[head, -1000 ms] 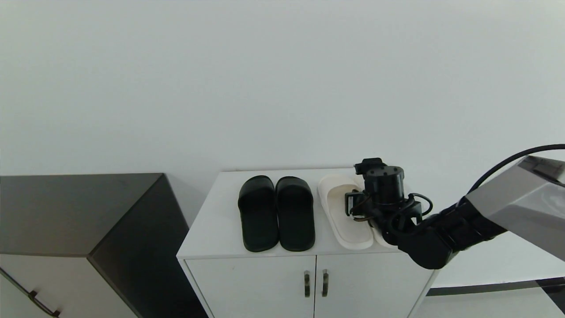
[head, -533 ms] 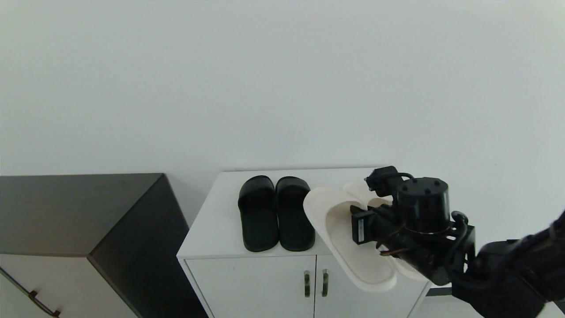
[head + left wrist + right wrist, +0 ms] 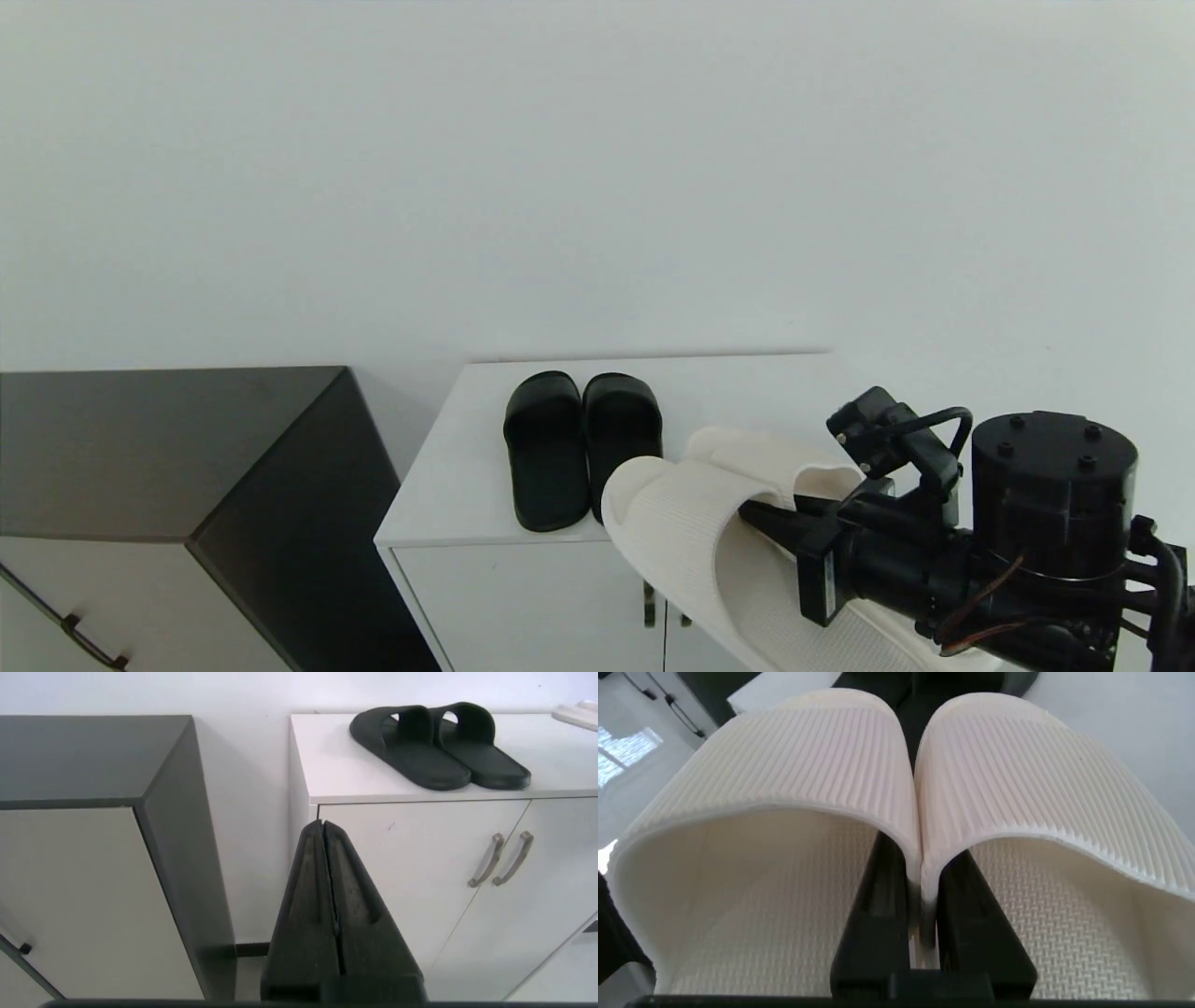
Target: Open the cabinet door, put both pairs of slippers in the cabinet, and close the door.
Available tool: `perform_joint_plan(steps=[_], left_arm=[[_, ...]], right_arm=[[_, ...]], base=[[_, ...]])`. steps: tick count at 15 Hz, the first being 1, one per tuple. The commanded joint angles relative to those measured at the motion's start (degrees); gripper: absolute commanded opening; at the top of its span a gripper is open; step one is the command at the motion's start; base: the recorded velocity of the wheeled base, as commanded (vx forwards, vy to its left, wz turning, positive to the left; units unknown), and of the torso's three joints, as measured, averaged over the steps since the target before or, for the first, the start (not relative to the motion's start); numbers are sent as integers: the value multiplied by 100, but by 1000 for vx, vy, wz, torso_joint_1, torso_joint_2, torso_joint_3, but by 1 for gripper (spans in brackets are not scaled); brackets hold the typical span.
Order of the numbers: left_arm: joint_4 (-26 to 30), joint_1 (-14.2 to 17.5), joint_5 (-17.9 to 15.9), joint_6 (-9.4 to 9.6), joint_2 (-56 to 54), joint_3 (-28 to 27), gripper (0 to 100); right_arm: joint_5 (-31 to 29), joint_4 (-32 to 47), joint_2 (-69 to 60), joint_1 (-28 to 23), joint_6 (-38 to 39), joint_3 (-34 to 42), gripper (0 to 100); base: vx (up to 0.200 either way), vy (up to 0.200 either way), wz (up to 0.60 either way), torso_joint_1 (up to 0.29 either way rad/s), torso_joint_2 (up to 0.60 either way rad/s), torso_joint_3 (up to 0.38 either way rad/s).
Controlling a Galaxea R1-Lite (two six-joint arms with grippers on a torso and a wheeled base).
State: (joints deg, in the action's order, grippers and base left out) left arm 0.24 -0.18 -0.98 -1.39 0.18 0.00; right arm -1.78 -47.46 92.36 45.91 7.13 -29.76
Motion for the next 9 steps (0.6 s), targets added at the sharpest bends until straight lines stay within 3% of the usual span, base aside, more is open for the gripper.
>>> perform_joint_plan(steps=[1, 7, 9], left_arm=[[2, 1, 1, -2, 8, 0, 0], [2, 1, 1, -2, 8, 0, 0], [2, 1, 1, -2, 8, 0, 0]], right_arm=[[11, 0, -86, 67, -1, 31, 0], [670, -9, -121, 67, -212, 225, 0], [705, 8, -121, 67, -282, 260, 0]], base=[[-200, 0, 0, -2, 2, 2], [-200, 0, 0, 2, 1, 4], [0, 0, 0, 0, 0, 0]])
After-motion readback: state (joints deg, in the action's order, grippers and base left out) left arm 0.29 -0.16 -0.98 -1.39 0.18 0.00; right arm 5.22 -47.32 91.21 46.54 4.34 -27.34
